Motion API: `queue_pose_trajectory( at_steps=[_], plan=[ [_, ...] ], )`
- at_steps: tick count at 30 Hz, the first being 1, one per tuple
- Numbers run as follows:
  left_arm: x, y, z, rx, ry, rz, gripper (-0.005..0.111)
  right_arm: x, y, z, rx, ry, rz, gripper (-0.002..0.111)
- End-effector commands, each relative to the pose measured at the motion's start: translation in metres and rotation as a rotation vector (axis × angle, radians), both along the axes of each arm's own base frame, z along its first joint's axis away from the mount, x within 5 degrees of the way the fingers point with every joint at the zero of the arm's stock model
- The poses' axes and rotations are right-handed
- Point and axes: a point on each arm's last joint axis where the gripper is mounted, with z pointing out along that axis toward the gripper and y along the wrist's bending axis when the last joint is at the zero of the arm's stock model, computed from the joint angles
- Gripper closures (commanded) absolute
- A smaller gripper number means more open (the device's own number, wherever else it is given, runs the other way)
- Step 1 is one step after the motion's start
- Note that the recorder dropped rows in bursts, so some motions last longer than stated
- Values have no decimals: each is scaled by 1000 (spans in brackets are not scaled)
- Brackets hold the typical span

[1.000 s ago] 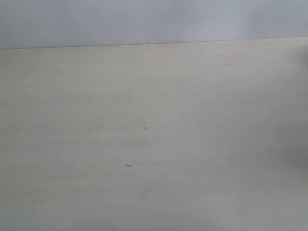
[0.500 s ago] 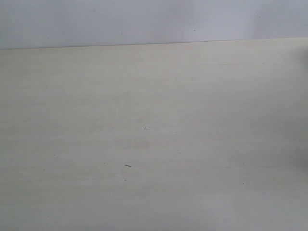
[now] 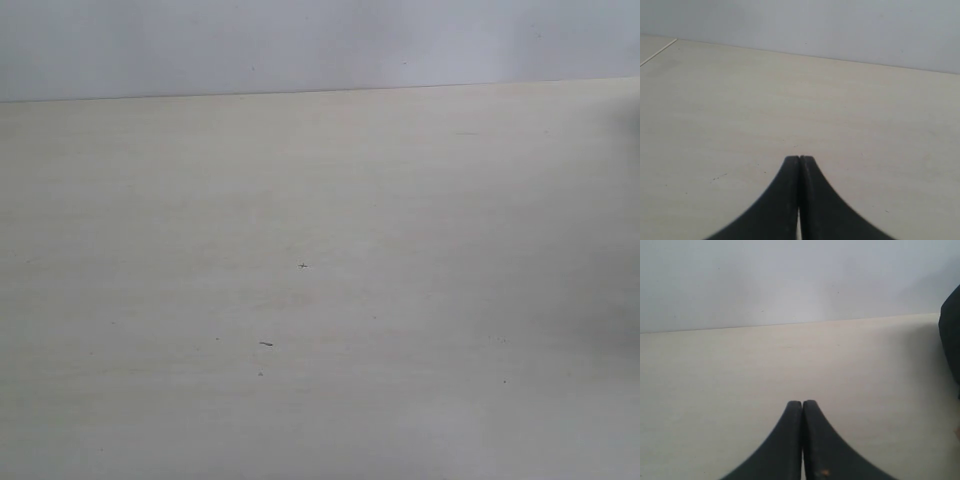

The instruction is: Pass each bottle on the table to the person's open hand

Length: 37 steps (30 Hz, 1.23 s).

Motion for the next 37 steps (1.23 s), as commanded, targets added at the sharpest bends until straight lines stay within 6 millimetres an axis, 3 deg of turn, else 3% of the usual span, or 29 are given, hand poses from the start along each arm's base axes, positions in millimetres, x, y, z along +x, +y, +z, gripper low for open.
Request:
queue_pose_trajectory(
  at_steps=[1, 37],
  plan=[
    [0, 0, -1, 0, -5, -5, 107, 0, 0, -1, -5, -6, -5, 108],
    [0, -1, -1, 0, -5, -27, 107, 0, 0, -1, -5, -6, -5, 108]
  ],
)
